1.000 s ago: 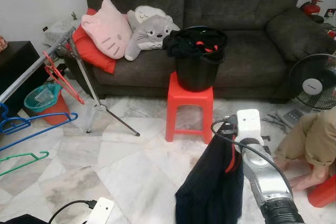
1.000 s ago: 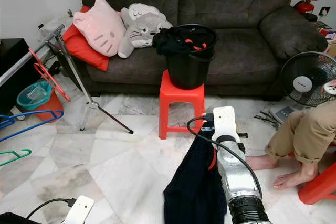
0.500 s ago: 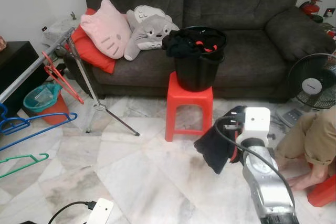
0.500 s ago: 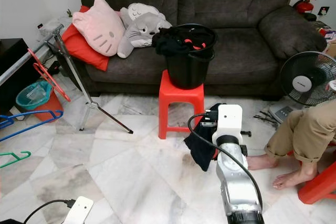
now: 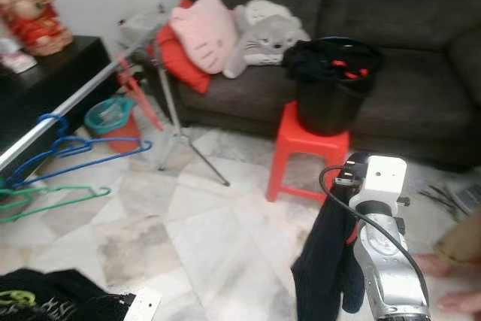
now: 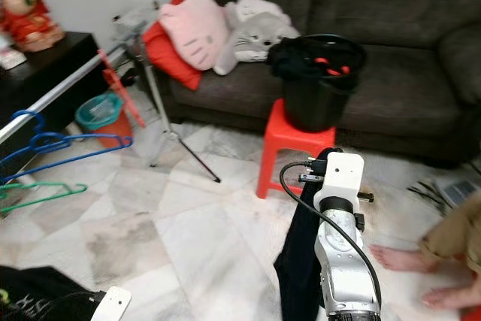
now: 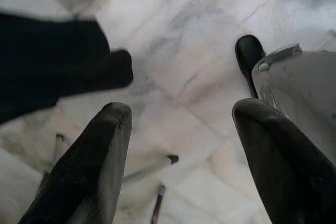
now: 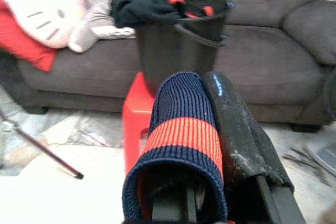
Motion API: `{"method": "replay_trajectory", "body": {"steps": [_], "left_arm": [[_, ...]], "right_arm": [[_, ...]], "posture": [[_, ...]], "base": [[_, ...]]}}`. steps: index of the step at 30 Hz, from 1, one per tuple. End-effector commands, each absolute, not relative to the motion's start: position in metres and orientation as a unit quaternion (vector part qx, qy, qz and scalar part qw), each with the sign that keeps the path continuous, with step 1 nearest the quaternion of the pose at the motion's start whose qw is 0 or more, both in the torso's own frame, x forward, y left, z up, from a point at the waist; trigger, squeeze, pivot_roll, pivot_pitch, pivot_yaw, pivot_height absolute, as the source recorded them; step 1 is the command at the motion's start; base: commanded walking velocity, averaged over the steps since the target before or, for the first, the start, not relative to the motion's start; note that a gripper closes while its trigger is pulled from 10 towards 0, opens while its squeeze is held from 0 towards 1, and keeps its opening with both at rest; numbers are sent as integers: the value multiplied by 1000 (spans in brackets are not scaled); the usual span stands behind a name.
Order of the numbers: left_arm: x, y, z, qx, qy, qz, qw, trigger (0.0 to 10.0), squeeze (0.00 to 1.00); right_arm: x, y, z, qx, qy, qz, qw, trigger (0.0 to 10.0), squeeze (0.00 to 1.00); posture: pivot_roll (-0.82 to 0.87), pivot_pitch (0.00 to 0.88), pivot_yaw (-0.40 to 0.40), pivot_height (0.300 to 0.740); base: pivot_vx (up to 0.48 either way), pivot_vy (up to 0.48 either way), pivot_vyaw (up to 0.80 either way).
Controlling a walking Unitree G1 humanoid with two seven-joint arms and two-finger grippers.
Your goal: Hang hanger
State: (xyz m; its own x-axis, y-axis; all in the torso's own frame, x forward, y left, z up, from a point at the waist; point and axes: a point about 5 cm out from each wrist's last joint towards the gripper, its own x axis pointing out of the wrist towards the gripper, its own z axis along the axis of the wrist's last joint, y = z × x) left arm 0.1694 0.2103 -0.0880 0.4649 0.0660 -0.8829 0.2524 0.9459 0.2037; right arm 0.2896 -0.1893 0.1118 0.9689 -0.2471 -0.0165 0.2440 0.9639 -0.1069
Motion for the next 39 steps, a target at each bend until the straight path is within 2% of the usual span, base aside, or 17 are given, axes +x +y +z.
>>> {"method": "replay_trajectory", "body": {"steps": [1,33,39], "left_arm": [[167,214,-88,159,518,-52,839,10000,0],[170,210,-88,157,515,-55,841,10000,0],[171,210,-88,156,514,-56,842,10000,0]], "right_arm": [[291,-185,122,-46,-11,-119,992,10000,0],[296,-189,121,-54,5,-109,993,10000,0],[298,-189,117,-55,19,-109,992,10000,0]], "posture": [[-203,0,89,740],[-197,0,66,740],[-192,0,67,740]], "base": [[0,0,800],[0,0,789],[0,0,0]]}}
